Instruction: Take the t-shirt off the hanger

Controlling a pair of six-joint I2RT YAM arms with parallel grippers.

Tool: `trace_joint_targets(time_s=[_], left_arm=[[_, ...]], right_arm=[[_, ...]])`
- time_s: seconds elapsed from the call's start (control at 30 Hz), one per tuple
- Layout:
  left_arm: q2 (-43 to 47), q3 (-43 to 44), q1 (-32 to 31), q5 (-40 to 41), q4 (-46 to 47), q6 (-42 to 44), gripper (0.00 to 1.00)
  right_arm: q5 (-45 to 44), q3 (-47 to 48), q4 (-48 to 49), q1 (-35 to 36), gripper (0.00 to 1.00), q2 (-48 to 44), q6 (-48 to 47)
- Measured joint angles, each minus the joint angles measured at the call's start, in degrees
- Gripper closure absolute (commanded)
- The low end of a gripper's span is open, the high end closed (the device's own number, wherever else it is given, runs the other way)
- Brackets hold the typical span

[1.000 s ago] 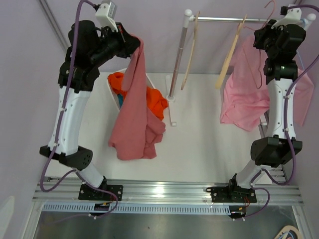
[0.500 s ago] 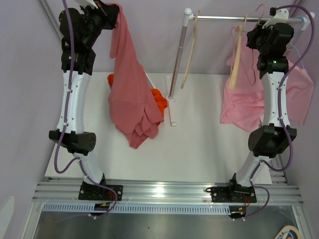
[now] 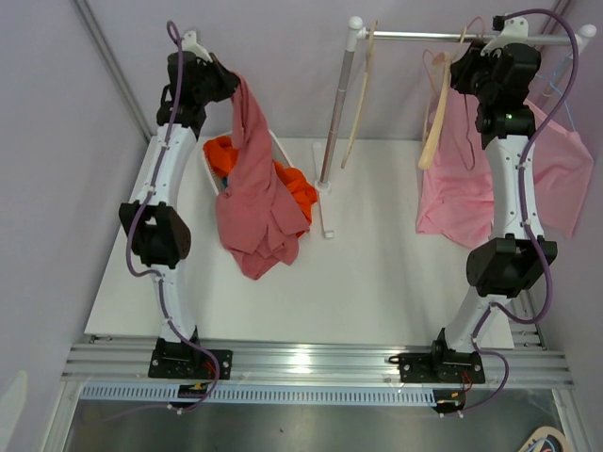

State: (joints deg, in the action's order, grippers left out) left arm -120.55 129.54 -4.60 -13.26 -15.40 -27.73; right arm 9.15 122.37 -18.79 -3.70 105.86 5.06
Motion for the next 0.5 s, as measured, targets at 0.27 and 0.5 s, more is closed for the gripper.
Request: trace_joint_targets(time_s=[0.27, 0.5], left_arm=[[-2.64, -2.71, -0.02, 1.14, -8.7, -5.38, 0.01], [7.08, -18.88, -1.36, 5.05, -6.86, -5.88, 0.01]], right_arm=[[-3.78, -2.21, -2.29, -1.51, 0.04, -2.71, -0.37], [-2.4, -4.92, -5.7, -8.83, 0.0, -9.75, 1.03]])
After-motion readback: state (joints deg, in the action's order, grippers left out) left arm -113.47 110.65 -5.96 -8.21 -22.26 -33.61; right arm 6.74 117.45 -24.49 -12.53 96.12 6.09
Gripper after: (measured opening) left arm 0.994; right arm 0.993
